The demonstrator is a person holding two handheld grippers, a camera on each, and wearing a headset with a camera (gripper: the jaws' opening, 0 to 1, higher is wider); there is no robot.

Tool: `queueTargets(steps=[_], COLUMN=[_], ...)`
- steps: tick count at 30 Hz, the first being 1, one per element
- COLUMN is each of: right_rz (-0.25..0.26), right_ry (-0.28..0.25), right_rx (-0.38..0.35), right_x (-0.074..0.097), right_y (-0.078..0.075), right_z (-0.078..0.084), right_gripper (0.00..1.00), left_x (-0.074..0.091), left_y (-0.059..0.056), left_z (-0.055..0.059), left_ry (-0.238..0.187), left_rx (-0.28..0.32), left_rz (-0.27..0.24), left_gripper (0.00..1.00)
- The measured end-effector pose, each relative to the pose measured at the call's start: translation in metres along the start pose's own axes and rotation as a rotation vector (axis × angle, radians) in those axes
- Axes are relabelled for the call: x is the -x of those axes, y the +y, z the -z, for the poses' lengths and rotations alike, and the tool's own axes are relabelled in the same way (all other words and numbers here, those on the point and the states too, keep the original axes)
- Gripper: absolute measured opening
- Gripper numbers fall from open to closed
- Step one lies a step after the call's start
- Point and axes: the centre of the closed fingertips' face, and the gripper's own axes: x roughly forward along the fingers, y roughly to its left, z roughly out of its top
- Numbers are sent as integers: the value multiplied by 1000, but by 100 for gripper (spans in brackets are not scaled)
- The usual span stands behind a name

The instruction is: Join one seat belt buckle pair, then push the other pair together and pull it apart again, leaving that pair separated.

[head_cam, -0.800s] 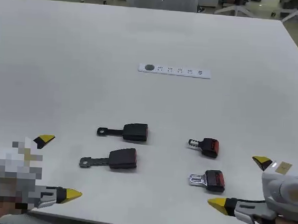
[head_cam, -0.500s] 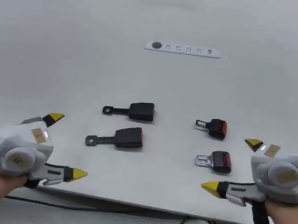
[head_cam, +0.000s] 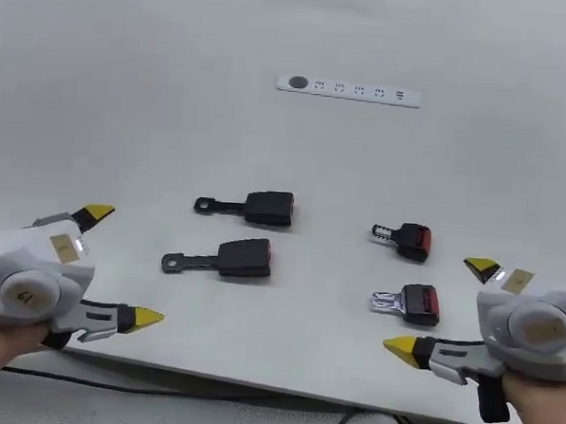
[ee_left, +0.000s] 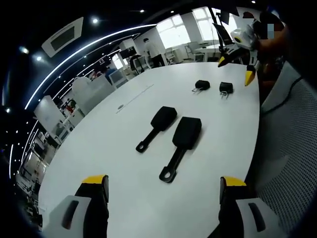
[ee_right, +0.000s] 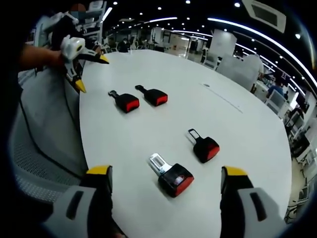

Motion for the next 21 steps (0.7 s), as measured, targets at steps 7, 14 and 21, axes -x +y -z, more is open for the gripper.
queueTargets(steps=[7,14,21], right_rz=[6,6,23], right_ry=[0,9,19], right_rx=[-6,7,-11], right_x=[-1,-1,12], right_y=[-1,-1,-11], right_z=[2,4,20], right_gripper=[91,96,100], left_x=[-1,-1,-1], left_y=[1,0,4], left_z=[0,4,7], left_ry=[-2,11,20], left_rx=[8,10,15], left_rz=[-2,3,-8], left_gripper=[95,95,96])
